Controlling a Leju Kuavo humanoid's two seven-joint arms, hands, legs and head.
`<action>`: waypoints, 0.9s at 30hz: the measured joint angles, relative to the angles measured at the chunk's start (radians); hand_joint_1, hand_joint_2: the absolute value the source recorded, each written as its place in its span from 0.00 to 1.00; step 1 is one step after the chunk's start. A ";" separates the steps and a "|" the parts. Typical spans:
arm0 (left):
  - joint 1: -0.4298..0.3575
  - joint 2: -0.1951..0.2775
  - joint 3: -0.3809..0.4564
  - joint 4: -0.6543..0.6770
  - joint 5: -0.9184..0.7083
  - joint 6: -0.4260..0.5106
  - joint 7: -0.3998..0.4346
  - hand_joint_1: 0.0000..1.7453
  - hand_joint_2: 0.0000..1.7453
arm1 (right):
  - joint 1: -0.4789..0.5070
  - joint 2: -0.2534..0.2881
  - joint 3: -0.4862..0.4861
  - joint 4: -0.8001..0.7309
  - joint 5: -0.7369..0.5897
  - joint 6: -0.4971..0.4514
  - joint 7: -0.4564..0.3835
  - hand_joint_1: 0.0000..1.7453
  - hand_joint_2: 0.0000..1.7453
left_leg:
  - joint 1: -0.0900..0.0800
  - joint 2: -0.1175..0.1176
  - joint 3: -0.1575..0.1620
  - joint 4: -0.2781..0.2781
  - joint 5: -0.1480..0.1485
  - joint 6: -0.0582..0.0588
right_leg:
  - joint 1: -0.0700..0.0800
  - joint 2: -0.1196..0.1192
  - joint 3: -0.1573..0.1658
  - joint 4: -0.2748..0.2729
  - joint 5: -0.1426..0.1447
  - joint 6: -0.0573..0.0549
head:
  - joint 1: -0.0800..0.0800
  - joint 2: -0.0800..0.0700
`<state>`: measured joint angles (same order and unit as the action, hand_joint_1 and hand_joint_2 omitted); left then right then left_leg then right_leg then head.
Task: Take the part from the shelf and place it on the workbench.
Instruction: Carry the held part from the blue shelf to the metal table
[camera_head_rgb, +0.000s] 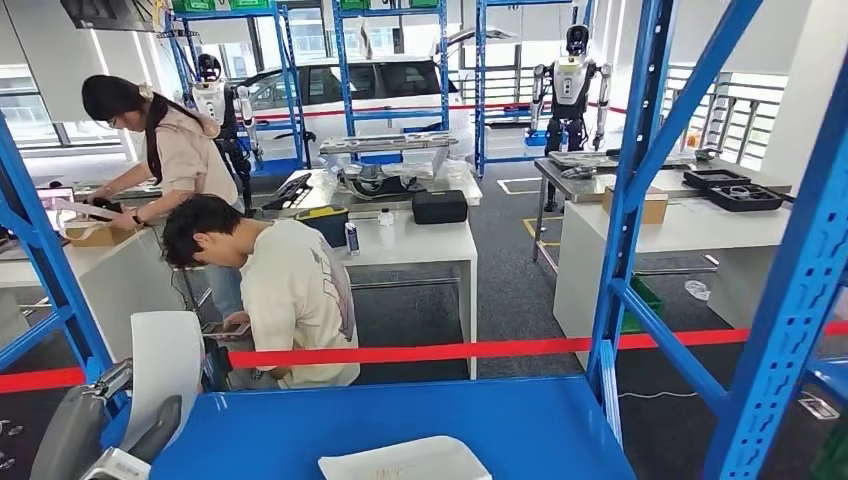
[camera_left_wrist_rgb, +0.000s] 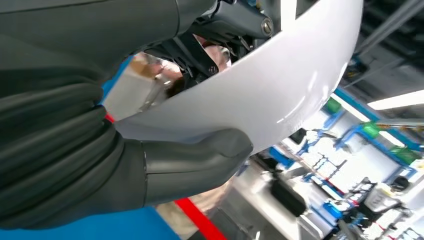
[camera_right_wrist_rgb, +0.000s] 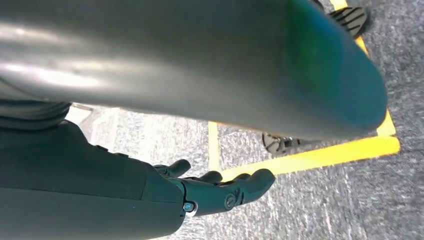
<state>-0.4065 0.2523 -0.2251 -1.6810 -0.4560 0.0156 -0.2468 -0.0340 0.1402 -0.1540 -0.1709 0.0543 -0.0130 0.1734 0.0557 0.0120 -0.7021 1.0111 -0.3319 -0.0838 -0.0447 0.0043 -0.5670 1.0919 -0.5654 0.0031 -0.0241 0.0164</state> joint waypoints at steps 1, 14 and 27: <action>0.000 0.000 -0.001 0.002 -0.006 -0.008 0.004 1.00 1.00 | 0.000 0.000 0.000 0.000 0.000 0.000 0.000 0.00 0.00 | 0.002 0.000 -0.001 -0.002 0.001 -0.002 | 0.001 -0.001 -0.005 0.003 0.005 -0.010 | -0.001 0.000; 0.006 0.012 -0.003 0.008 -0.052 -0.054 0.044 1.00 1.00 | 0.000 0.001 0.000 0.000 0.018 0.000 0.000 0.00 0.00 | -0.052 -0.010 0.154 0.039 -0.206 0.061 | 0.030 -0.002 -0.103 -0.009 0.115 -0.021 | -0.001 0.000; 0.010 0.012 -0.003 0.014 -0.068 -0.064 0.050 1.00 1.00 | -0.002 0.001 0.000 0.000 0.018 0.002 0.001 0.00 0.00 | -0.069 -0.003 0.016 0.025 -0.061 0.101 | 0.050 -0.002 -0.008 0.085 0.007 -0.018 | -0.001 0.000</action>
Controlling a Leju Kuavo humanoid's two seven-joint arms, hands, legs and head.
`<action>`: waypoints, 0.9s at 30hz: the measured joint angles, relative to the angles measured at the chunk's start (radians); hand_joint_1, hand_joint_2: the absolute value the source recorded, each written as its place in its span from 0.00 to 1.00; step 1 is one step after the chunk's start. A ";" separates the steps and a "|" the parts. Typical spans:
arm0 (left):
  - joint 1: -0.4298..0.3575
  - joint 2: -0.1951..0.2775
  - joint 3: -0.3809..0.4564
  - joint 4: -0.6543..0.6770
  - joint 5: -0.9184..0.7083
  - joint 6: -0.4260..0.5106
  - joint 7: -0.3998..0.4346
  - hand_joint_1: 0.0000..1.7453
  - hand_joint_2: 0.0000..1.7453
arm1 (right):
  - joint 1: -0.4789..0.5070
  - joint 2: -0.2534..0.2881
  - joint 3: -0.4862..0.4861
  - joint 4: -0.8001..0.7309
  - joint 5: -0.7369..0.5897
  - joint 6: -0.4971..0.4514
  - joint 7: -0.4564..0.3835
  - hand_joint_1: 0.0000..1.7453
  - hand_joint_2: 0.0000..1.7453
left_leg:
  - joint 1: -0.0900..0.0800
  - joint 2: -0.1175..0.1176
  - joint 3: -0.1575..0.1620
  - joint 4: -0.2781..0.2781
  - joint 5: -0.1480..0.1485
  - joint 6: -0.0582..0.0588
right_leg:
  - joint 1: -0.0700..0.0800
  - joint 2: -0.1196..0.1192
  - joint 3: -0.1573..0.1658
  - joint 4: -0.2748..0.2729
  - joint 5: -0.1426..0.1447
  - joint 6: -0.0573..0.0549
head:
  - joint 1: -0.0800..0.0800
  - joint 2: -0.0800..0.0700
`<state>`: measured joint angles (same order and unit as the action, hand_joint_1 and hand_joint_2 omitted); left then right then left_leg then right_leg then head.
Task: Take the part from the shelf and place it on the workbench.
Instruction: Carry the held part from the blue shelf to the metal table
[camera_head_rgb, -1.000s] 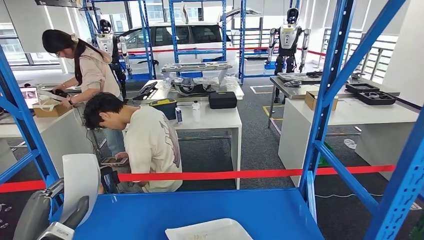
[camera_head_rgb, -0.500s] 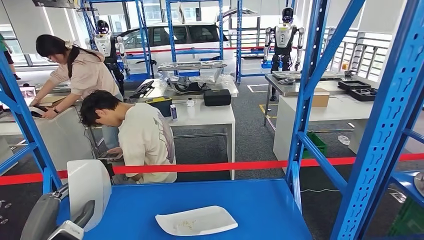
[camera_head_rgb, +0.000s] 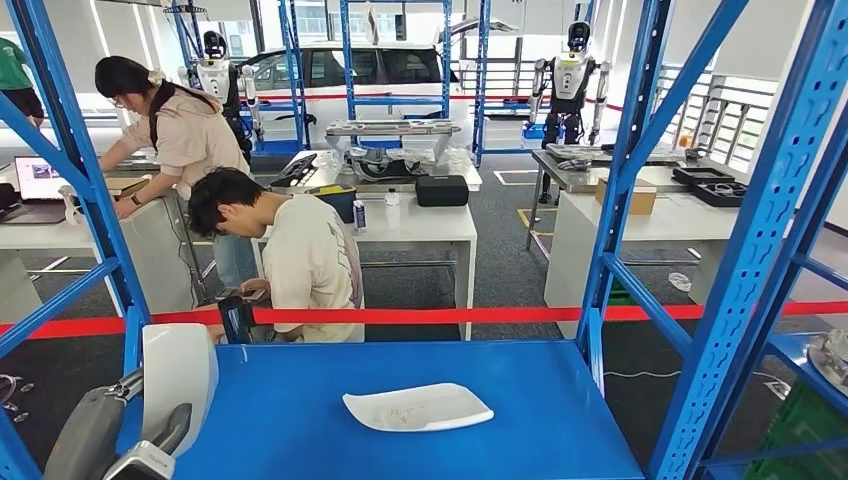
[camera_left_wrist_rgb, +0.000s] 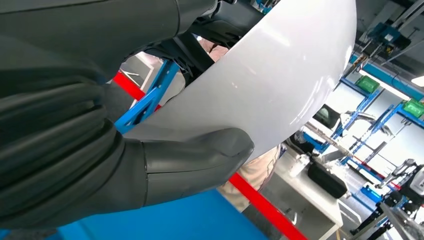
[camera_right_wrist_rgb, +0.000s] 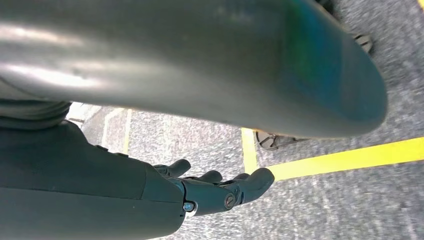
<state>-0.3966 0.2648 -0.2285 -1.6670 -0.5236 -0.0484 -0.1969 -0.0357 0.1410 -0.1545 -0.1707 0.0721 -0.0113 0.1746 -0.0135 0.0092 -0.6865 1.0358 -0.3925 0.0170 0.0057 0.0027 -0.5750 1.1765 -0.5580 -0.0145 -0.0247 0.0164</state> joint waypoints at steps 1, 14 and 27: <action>0.000 0.000 0.000 0.000 -0.002 -0.001 0.000 1.00 1.00 | -0.001 -0.001 0.000 0.000 0.000 0.000 0.000 0.00 0.00 | -0.001 0.000 -0.008 0.001 0.011 -0.004 | 0.005 0.000 0.047 -0.065 -0.006 -0.007 | -0.001 0.000; 0.001 0.001 -0.001 0.012 -0.009 -0.002 -0.001 1.00 1.00 | -0.001 -0.001 -0.001 0.000 -0.002 -0.002 0.003 0.00 0.00 | 0.039 -0.008 0.021 0.231 -0.108 -0.081 | -0.007 -0.012 -0.048 -0.157 0.113 -0.029 | -0.007 -0.001; -0.014 -0.033 -0.008 0.020 0.021 0.018 -0.034 1.00 1.00 | 0.001 0.001 -0.008 0.000 -0.010 0.000 0.002 0.00 0.00 | 0.011 -0.003 0.103 -0.020 -0.067 0.002 | -0.015 -0.004 -0.165 0.144 -0.033 0.016 | -0.006 -0.001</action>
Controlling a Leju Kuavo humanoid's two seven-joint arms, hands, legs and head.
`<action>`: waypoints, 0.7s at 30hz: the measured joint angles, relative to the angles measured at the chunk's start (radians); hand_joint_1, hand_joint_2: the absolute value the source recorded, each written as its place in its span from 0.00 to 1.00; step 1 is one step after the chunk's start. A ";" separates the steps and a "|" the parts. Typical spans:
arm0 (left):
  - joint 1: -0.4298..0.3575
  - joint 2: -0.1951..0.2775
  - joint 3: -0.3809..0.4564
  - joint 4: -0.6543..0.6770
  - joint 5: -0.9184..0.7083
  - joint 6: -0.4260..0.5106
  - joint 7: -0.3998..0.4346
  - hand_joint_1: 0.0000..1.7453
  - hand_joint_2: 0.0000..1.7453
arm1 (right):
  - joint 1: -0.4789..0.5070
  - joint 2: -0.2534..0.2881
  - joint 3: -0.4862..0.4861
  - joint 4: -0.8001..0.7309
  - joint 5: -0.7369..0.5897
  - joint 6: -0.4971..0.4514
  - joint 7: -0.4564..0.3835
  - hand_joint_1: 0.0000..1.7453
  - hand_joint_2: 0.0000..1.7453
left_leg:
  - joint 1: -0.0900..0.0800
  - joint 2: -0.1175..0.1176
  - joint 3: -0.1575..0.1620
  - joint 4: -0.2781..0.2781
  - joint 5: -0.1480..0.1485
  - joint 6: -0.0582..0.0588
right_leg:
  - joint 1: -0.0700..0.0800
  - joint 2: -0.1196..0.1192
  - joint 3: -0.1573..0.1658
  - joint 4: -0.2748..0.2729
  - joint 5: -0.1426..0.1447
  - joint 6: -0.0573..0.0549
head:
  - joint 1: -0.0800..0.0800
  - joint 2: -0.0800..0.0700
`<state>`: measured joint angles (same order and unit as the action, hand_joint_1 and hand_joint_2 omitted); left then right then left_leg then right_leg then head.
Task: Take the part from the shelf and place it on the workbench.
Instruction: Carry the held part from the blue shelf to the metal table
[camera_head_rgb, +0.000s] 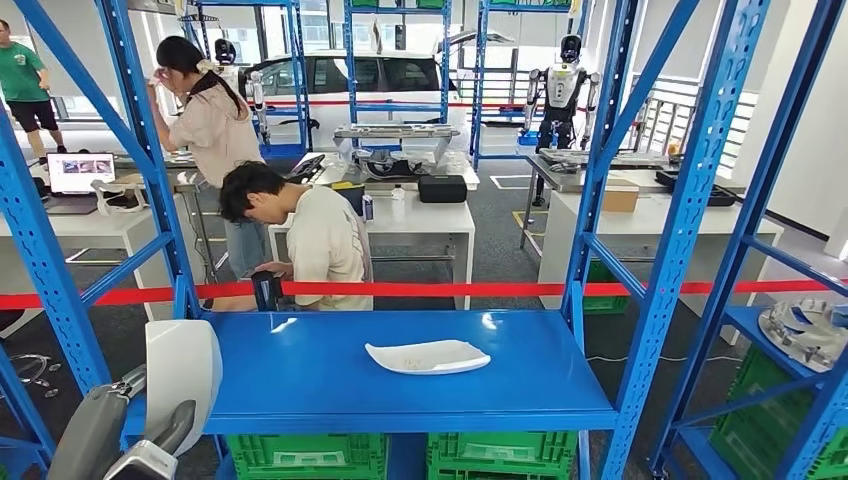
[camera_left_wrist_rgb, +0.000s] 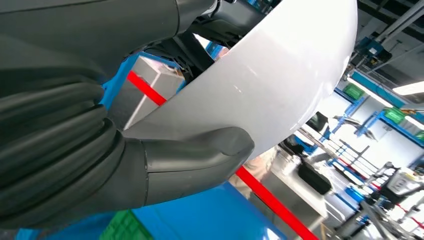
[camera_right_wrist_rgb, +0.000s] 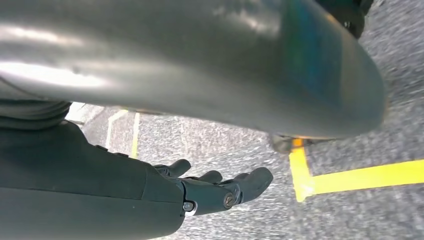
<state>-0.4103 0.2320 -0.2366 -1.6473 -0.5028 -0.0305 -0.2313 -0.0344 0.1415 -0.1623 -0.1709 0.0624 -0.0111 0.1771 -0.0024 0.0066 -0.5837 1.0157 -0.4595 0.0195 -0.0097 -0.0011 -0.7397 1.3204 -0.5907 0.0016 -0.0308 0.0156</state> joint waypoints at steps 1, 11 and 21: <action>0.003 -0.004 0.000 0.000 0.010 0.005 -0.008 1.00 1.00 | 0.000 0.000 -0.001 0.000 -0.001 0.000 0.000 0.00 0.00 | -0.003 0.000 -0.018 0.002 0.011 0.001 | 0.004 0.000 0.021 -0.003 0.021 -0.005 | 0.000 0.000; 0.064 -0.065 0.051 -0.041 0.145 0.073 -0.098 1.00 1.00 | -0.003 0.000 -0.017 0.000 -0.005 -0.002 -0.006 0.00 0.00 | -0.003 -0.003 -0.102 0.062 0.008 -0.042 | 0.021 -0.006 0.211 -0.315 0.084 -0.053 | -0.002 0.000; 0.146 -0.104 0.112 -0.068 0.259 0.121 -0.203 1.00 1.00 | -0.002 0.000 -0.018 -0.001 -0.002 -0.003 -0.007 0.00 0.00 | 0.014 -0.008 0.098 0.018 -0.087 -0.055 | 0.019 -0.012 0.068 -0.301 0.207 -0.028 | -0.002 0.000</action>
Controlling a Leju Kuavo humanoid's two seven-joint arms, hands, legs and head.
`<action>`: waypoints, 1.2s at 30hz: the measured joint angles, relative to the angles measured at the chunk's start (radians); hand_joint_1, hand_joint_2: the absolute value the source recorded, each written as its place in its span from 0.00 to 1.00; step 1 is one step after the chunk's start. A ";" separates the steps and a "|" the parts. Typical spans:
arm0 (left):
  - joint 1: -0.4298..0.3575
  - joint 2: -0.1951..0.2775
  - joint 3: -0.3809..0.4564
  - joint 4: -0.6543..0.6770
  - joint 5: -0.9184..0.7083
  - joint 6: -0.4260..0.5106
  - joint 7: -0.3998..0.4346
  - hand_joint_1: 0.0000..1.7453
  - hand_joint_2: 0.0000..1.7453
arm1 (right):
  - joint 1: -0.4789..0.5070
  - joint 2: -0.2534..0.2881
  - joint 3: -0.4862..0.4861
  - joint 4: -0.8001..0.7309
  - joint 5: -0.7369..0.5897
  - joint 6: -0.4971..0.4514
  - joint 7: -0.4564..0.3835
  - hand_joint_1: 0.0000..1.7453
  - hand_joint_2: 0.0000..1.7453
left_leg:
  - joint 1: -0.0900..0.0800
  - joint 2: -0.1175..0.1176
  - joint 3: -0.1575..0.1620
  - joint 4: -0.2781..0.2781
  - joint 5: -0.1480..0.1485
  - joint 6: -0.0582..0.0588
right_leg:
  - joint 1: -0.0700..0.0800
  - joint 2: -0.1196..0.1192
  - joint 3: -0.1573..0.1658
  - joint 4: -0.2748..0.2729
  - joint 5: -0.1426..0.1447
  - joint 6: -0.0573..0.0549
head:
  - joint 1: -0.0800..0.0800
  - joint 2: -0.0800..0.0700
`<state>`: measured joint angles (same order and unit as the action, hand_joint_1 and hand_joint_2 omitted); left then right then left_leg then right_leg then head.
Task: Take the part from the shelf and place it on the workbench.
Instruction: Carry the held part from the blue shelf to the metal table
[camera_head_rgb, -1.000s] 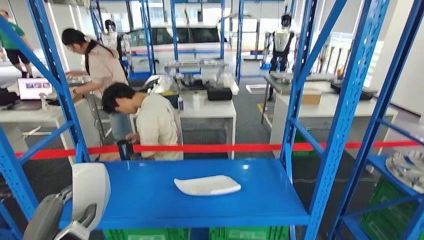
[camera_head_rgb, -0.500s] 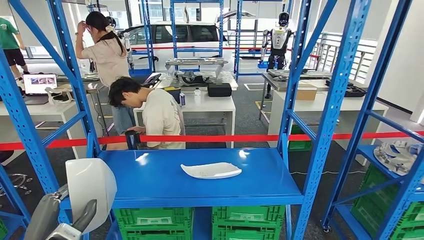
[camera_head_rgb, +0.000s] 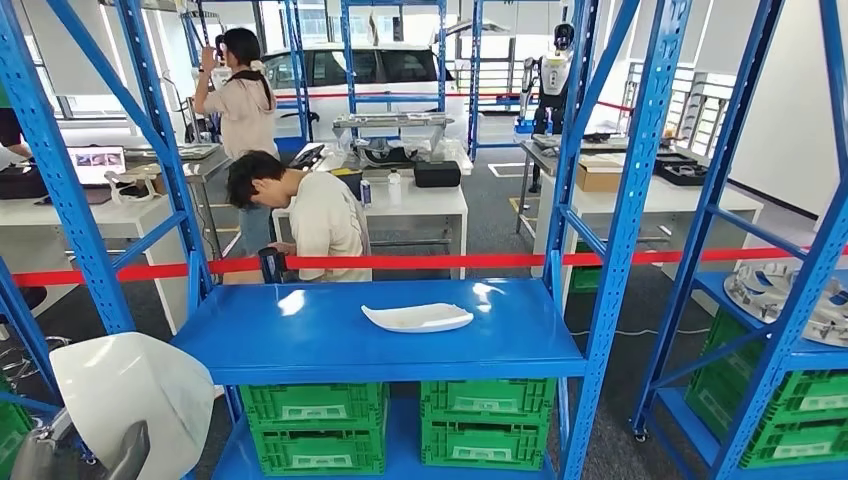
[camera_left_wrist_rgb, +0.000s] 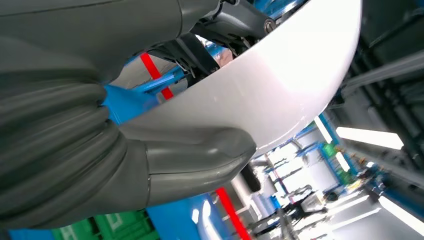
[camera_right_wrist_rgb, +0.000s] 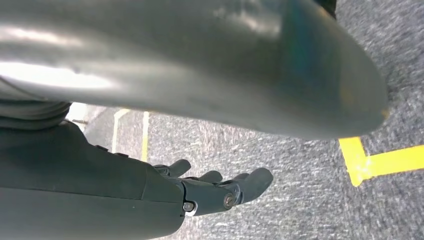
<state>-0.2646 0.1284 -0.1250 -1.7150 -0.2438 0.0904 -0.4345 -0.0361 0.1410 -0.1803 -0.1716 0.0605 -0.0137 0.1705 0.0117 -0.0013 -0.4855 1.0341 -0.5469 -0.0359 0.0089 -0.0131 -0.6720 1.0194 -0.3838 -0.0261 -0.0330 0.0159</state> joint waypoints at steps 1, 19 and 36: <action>0.003 -0.003 0.003 -0.003 0.002 0.001 -0.002 1.00 1.00 | 0.000 0.000 0.000 0.000 0.000 0.000 0.000 0.00 0.00 | -0.005 -0.001 0.012 -0.026 -0.010 0.009 | -0.003 0.000 -0.002 -0.001 0.009 0.007 | 0.000 0.000; 0.199 -0.089 0.111 -0.117 0.311 -0.007 -0.210 1.00 1.00 | 0.002 -0.003 -0.003 0.000 0.036 0.007 -0.017 0.00 0.00 | -0.013 0.009 -0.179 -0.001 0.151 0.020 | -0.003 0.008 0.183 -0.019 -0.156 0.000 | 0.003 -0.001; 0.300 -0.146 0.165 -0.205 0.336 -0.041 -0.229 1.00 1.00 | 0.003 -0.009 -0.001 0.000 0.055 0.012 -0.015 0.00 0.00 | -0.008 0.009 -0.009 -0.032 0.011 0.058 | -0.021 0.002 -0.020 0.070 -0.074 0.045 | 0.003 -0.002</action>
<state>0.0358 -0.0181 0.0401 -1.9199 0.0920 0.0492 -0.6636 -0.0330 0.1324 -0.1815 -0.1717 0.1150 -0.0019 0.1558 0.0037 0.0079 -0.4945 1.0018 -0.5354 0.0217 -0.0119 -0.0109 -0.6917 1.0890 -0.4581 0.0188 -0.0296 0.0143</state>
